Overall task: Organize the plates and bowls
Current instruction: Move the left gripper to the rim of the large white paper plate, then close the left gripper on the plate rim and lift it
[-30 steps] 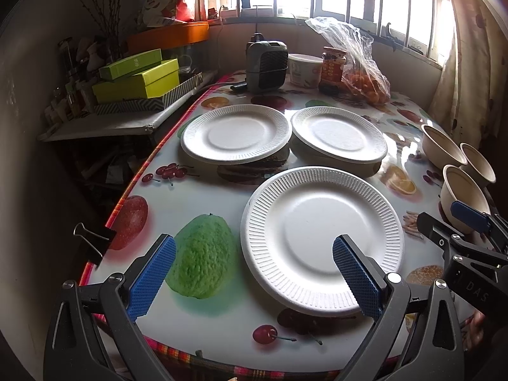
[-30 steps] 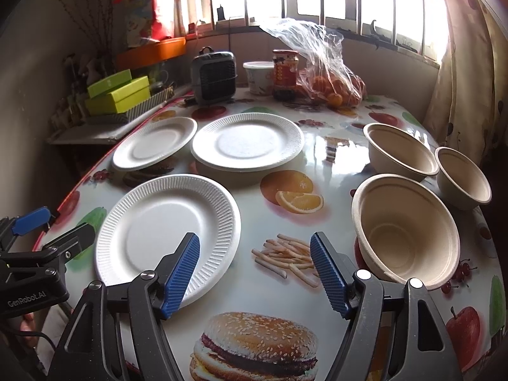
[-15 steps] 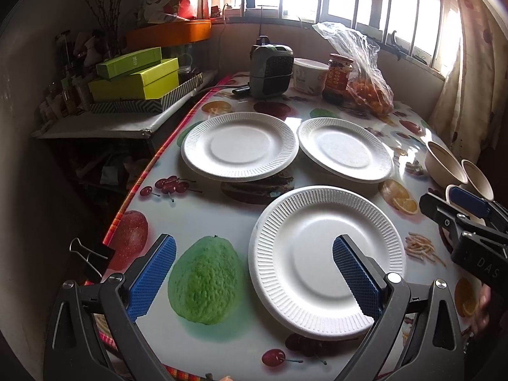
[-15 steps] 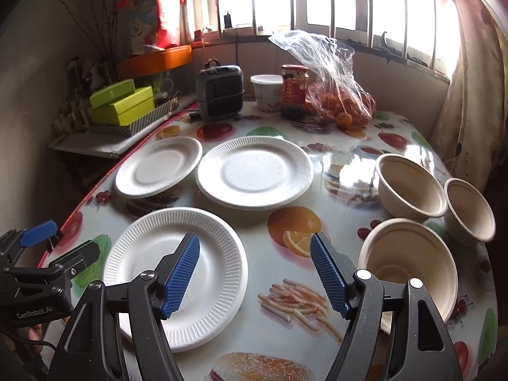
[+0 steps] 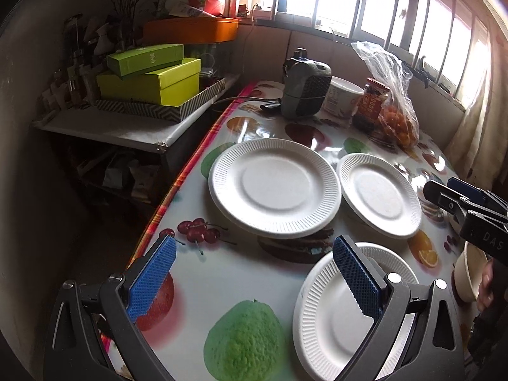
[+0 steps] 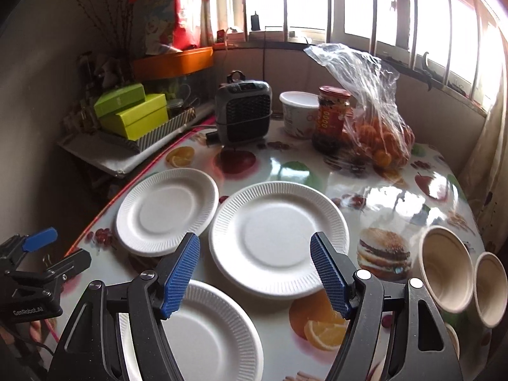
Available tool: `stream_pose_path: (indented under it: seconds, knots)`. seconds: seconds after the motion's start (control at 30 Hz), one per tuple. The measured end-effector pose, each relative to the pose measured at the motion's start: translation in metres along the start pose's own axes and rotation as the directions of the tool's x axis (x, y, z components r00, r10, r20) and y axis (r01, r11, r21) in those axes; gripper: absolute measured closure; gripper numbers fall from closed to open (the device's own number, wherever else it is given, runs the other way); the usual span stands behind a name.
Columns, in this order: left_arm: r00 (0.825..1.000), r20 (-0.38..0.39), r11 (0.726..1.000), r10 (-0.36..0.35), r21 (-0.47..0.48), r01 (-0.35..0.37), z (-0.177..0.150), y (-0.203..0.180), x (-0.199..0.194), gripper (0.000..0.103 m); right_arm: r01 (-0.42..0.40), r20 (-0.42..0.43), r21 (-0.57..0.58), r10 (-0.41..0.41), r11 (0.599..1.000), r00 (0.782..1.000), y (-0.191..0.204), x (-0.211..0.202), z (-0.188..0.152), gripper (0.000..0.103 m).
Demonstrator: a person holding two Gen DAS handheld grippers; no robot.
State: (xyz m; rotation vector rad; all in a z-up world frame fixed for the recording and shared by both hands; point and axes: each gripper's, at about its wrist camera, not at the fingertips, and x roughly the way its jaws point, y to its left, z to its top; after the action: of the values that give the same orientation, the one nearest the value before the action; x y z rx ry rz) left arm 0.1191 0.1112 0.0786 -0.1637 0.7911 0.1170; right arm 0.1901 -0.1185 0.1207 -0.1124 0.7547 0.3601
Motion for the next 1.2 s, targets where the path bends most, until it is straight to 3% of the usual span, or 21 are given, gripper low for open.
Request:
stream_pose_path:
  seconds: [0.37,0.63,0.93,1.07,1.2]
  knots:
    - [0.999,-0.046,0.997,0.022,-0.070,-0.025,0.028,0.029,0.045,0.004,-0.117,-0.061,-0.066,0.113,0.991,0.992,0.006,0.072,0.041,0.030]
    - [0.995,-0.099,0.993,0.008,-0.114,-0.019,0.034,0.039,0.074,0.016,-0.175,-0.127,-0.127,0.159,0.976,0.979,0.018,0.122,0.052,0.032]
    - [0.990,-0.139,0.989,-0.017,-0.151,-0.005,0.035,0.045,0.095,0.032,-0.221,-0.196,-0.150,0.190,0.964,0.962,0.028,0.158,0.049,0.049]
    - [0.989,-0.147,0.986,-0.020,-0.165,-0.004,0.035,0.047,0.100,0.034,-0.234,-0.204,-0.150,0.201,0.961,0.958,0.030,0.164,0.048,0.054]
    - [0.986,-0.160,0.986,-0.037,-0.167,0.010,0.034,0.046,0.105,0.044,-0.242,-0.213,-0.144,0.209,0.959,0.955,0.031,0.170,0.047,0.066]
